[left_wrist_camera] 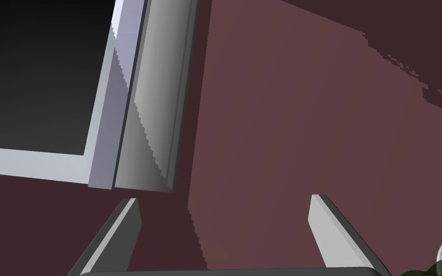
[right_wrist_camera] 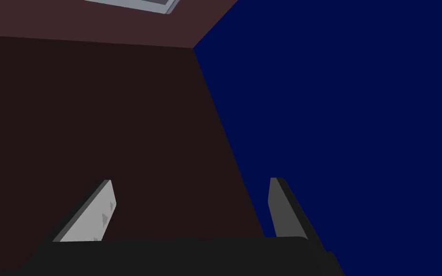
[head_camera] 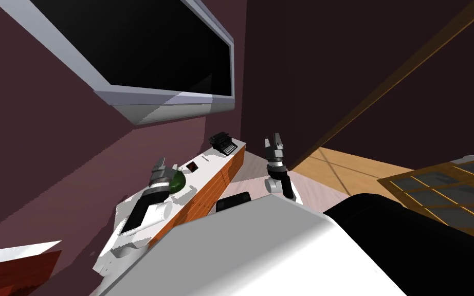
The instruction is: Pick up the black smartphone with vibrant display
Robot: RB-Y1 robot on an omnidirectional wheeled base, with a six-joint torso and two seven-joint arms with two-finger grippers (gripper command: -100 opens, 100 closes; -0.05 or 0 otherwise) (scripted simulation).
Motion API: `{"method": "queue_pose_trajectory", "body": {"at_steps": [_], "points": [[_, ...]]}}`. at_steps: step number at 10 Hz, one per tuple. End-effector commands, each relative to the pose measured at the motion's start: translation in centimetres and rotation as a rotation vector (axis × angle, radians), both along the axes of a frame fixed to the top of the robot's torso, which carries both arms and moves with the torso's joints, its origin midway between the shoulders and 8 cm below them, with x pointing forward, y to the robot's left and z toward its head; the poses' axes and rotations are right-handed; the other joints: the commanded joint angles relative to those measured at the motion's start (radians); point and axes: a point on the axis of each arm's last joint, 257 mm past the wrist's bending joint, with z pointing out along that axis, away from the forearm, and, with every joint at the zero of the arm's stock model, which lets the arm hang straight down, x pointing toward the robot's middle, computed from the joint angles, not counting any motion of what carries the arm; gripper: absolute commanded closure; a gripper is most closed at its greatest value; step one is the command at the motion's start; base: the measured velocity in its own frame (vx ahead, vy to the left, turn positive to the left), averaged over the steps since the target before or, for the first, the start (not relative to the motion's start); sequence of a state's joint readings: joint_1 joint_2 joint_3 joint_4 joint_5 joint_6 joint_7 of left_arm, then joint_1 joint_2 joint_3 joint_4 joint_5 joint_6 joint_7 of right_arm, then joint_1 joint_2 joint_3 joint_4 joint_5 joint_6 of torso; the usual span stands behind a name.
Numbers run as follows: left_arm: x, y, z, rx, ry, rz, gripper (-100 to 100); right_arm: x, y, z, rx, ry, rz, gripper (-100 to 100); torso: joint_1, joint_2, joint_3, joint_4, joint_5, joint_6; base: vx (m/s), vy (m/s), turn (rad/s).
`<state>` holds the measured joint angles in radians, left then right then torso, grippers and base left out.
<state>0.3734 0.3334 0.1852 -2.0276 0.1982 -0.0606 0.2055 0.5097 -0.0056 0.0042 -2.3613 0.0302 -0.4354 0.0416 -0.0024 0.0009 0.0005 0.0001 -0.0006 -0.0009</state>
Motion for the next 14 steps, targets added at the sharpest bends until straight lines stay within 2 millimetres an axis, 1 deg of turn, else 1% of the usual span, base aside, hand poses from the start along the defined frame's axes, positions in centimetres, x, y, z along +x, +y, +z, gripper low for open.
{"method": "queue_pose_trajectory", "body": {"at_steps": [1,2,3,4,5,6,7,8,9,10,11,12,13,14], "points": [[0.6,2.1,-1.6,-0.024,0.060,0.019,-100,0.0,0.0,0.0,0.000,0.000,0.000,0,0.000,0.000,0.000,0.000,0.000,0.000,0.005,-0.065,-0.237],[0.7,2.2,-2.0,-0.026,0.074,0.022,-100,0.0,0.0,0.0,0.000,0.000,0.000,0,-0.001,0.000,0.000,0.000,0.000,0.001,0.008,-0.053,-0.145],[1.2,4.1,-3.0,-0.047,0.115,0.042,-100,0.0,0.0,0.0,0.000,0.000,0.000,0,-0.001,0.000,0.000,0.000,0.000,0.000,0.011,-0.059,-0.285],[1.2,4.2,-3.5,-0.051,0.133,0.047,-100,0.0,0.0,0.0,0.000,0.000,0.000,0,-0.001,0.000,0.000,0.000,0.000,0.001,0.013,-0.046,-0.155],[1.5,6.3,-4.3,-0.073,0.168,0.070,-100,0.0,0.0,0.0,0.000,0.000,0.000,0,0.000,0.000,0.000,0.000,0.000,0.000,0.018,-0.058,-0.293],[1.5,6.5,-5.1,-0.078,0.197,0.077,-100,0.0,0.0,0.0,0.000,0.000,0.000,0,-0.001,-0.001,-0.001,0.000,0.000,0.001,0.012,-0.046,-0.150],[1.8,8.7,-5.8,-0.102,0.228,0.104,-100,0.0,0.0,0.0,0.000,0.000,0.000,0,0.000,0.000,0.000,0.000,0.000,0.000,0.019,-0.055,-0.274],[1.7,8.9,-6.6,-0.108,0.260,0.112,-100,0.0,0.0,0.0,0.000,0.000,0.000,0,-0.001,-0.001,0.000,0.000,0.000,0.001,0.017,-0.043,-0.132],[1.8,10.9,-7.0,-0.132,0.288,0.138,-100,0.0,0.0,0.0,0.000,0.000,0.000,0,0.000,0.000,0.000,0.000,0.000,0.000,0.016,-0.067,-0.310],[1.6,11.4,-8.2,-0.141,0.324,0.152,-100,0.0,0.0,0.0,0.000,0.000,0.000,0,-0.001,-0.001,0.000,0.000,0.000,0.001,0.014,-0.045,-0.136],[1.7,13.3,-8.1,-0.164,0.344,0.176,-100,0.0,0.0,0.0,0.000,0.000,0.000,0,0.000,0.000,0.000,0.000,0.000,0.000,0.014,-0.047,-0.249],[1.3,14.0,-9.7,-0.176,0.387,0.196,-100,0.0,0.0,0.0,0.000,0.000,0.000,0,0.000,0.000,0.000,0.000,0.000,0.001,0.016,-0.035,-0.152],[1.2,16.1,-9.7,-0.202,0.408,0.225,-100,0.0,0.0,0.0,0.000,0.000,0.000,0,0.000,0.000,0.000,0.000,0.000,0.000,0.022,-0.038,-0.267],[0.7,16.6,-11.2,-0.214,0.450,0.243,-100,0.0,0.0,0.0,0.000,0.000,0.000,0,0.000,0.000,0.000,0.000,0.000,0.001,0.020,-0.032,-0.144]]}}
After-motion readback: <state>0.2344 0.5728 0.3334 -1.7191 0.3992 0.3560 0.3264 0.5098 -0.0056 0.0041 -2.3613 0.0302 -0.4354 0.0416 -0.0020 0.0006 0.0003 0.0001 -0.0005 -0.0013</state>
